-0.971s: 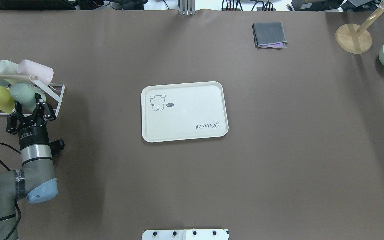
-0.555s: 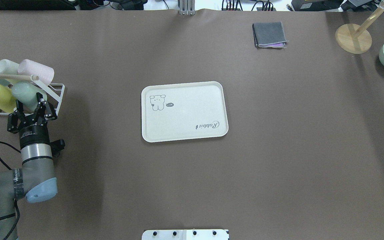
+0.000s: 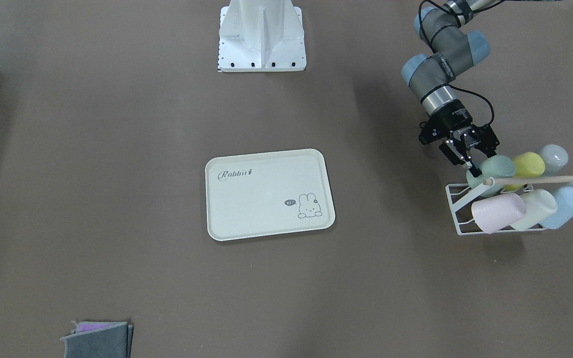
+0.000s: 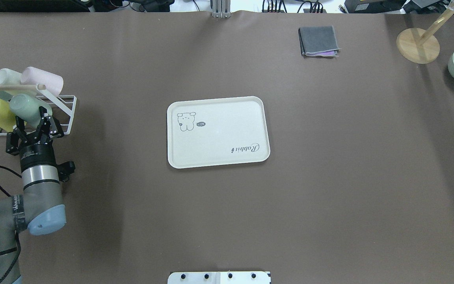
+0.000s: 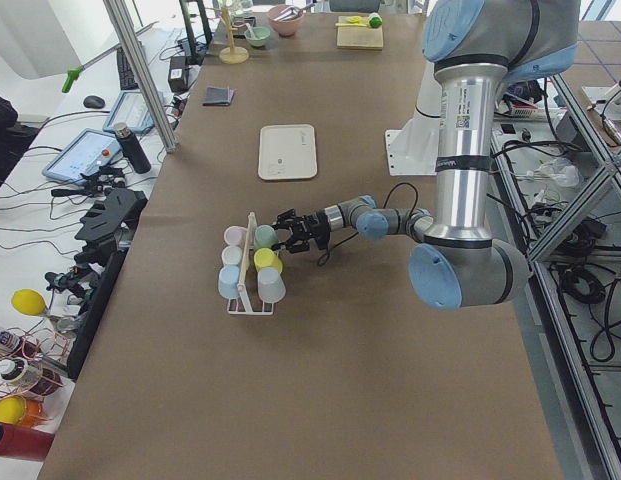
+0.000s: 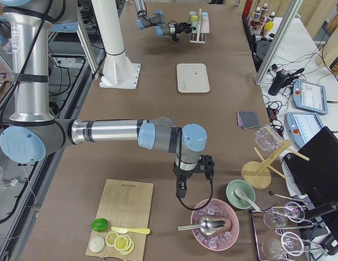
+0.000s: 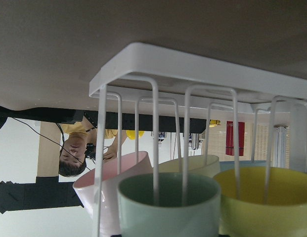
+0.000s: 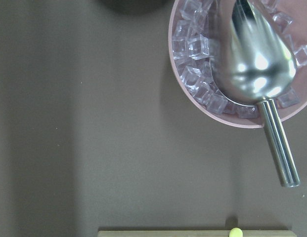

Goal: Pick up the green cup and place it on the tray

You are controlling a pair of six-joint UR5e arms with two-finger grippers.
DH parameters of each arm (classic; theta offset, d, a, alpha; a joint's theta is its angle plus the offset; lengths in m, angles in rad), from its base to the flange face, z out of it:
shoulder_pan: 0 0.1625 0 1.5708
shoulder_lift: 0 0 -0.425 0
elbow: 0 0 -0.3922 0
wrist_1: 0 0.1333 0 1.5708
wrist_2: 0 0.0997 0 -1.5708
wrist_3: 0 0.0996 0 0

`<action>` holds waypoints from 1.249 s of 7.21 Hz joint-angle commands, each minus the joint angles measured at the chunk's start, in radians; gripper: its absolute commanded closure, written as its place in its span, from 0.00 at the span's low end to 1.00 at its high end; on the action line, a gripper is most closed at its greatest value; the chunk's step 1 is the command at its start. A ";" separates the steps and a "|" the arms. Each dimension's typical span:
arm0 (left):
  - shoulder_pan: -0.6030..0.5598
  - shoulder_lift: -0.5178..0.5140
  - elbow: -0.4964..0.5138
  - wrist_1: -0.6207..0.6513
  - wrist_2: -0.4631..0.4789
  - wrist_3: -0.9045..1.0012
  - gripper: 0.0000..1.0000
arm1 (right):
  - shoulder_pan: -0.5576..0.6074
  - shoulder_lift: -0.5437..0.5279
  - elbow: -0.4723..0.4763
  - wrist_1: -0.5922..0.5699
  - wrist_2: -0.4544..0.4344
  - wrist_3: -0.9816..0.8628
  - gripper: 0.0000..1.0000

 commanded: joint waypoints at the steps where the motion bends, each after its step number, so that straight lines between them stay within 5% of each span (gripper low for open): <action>1: -0.004 0.000 -0.006 -0.015 0.006 0.000 0.75 | -0.001 0.001 0.001 0.011 0.001 0.004 0.00; 9: -0.026 0.002 -0.032 -0.033 0.050 0.000 0.74 | 0.001 -0.010 0.006 0.013 0.004 0.005 0.00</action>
